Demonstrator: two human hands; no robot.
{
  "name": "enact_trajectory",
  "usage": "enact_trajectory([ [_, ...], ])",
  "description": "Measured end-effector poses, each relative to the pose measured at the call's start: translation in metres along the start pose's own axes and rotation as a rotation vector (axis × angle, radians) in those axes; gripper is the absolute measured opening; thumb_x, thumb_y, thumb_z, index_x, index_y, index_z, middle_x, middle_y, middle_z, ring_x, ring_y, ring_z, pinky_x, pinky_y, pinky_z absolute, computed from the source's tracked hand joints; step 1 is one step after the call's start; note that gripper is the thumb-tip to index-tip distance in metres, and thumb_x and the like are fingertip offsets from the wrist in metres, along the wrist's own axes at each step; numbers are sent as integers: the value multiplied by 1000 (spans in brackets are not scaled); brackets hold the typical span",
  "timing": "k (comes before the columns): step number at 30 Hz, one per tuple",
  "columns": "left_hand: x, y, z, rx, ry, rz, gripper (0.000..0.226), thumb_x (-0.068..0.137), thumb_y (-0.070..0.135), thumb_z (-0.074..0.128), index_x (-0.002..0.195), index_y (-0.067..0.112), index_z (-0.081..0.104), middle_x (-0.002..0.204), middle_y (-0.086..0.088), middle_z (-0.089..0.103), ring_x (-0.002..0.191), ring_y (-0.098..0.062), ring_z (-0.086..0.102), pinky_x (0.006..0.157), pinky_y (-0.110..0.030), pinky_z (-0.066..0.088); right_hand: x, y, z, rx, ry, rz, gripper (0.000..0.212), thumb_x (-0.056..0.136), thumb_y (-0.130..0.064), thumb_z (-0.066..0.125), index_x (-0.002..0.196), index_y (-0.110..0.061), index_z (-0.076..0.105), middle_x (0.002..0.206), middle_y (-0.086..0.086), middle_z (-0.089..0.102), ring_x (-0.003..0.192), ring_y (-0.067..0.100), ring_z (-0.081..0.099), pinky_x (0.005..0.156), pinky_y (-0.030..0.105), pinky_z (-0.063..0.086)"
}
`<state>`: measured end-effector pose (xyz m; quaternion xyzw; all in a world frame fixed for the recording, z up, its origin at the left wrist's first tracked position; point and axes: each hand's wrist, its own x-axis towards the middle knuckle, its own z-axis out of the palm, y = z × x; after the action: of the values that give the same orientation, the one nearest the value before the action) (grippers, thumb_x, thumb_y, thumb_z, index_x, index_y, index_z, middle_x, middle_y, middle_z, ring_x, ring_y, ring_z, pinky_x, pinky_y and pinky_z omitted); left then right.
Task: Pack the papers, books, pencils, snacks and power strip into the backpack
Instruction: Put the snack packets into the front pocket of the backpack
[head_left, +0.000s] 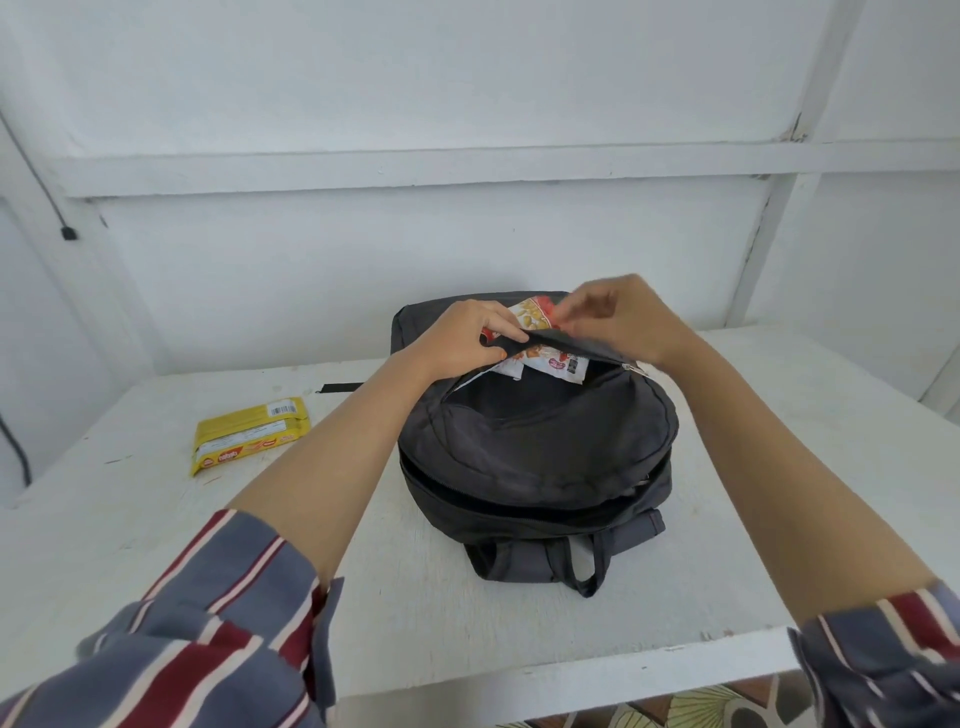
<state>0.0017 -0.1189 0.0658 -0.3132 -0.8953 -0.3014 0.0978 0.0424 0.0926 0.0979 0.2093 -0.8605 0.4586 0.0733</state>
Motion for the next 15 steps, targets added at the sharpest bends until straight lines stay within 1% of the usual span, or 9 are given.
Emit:
enact_trajectory([
  [1, 0, 1, 0, -1, 0, -5, 34, 78, -3, 65, 107, 12, 71, 115, -3, 64, 100, -9, 54, 86, -21, 42, 8, 0, -1, -9, 62, -21, 22, 80, 5, 60, 91, -12, 69, 93, 0, 67, 87, 4, 61, 79, 8, 43],
  [2, -1, 1, 0, 1, -2, -9, 34, 78, -2, 65, 107, 13, 71, 114, -3, 64, 100, -10, 55, 86, -23, 44, 16, 1, -1, -33, 87, -27, 26, 80, 4, 58, 94, -16, 67, 100, -3, 65, 98, 7, 58, 82, 5, 39],
  [3, -1, 2, 1, 1, -3, -12, 34, 78, -2, 66, 108, 12, 71, 114, -3, 65, 100, -12, 56, 87, -25, 45, 24, 4, 2, -55, 74, -19, 30, 80, 3, 58, 98, -19, 66, 112, -3, 62, 110, 9, 54, 87, 6, 35],
  [5, -2, 2, 2, -5, -3, -20, 34, 77, -2, 66, 108, 12, 70, 113, -3, 65, 100, -15, 58, 87, -27, 47, 38, 14, 8, -81, -33, 26, 37, 82, 1, 58, 110, -22, 65, 134, 1, 51, 129, 13, 41, 97, 13, 28],
  [7, -2, 2, 2, -5, -11, -33, 34, 78, -2, 67, 109, 12, 70, 113, -2, 65, 101, -14, 57, 88, -25, 45, 45, 23, 13, -109, -157, 81, 43, 83, -2, 58, 119, -25, 61, 144, 2, 40, 134, 16, 34, 102, 20, 24],
  [9, -2, 3, 2, -1, -30, -51, 34, 79, 0, 67, 110, 14, 70, 116, -2, 64, 102, -10, 54, 89, -22, 43, 50, 29, 16, -116, -235, 118, 44, 83, -5, 58, 119, -30, 60, 147, 2, 36, 135, 20, 32, 105, 28, 25],
  [13, -2, 5, 3, 8, -40, -72, 34, 80, 1, 66, 111, 14, 69, 118, -3, 64, 100, -6, 52, 90, -22, 42, 56, 34, 13, -159, -305, 111, 43, 85, -7, 56, 117, -36, 58, 150, 1, 30, 137, 19, 29, 108, 34, 24],
  [15, -2, 6, 3, 14, -45, -83, 34, 80, 1, 66, 111, 13, 69, 117, -3, 64, 99, -6, 52, 87, -18, 41, 57, 37, 13, -192, -335, 82, 44, 86, -9, 57, 121, -35, 56, 152, 1, 27, 138, 19, 27, 109, 35, 24],
])
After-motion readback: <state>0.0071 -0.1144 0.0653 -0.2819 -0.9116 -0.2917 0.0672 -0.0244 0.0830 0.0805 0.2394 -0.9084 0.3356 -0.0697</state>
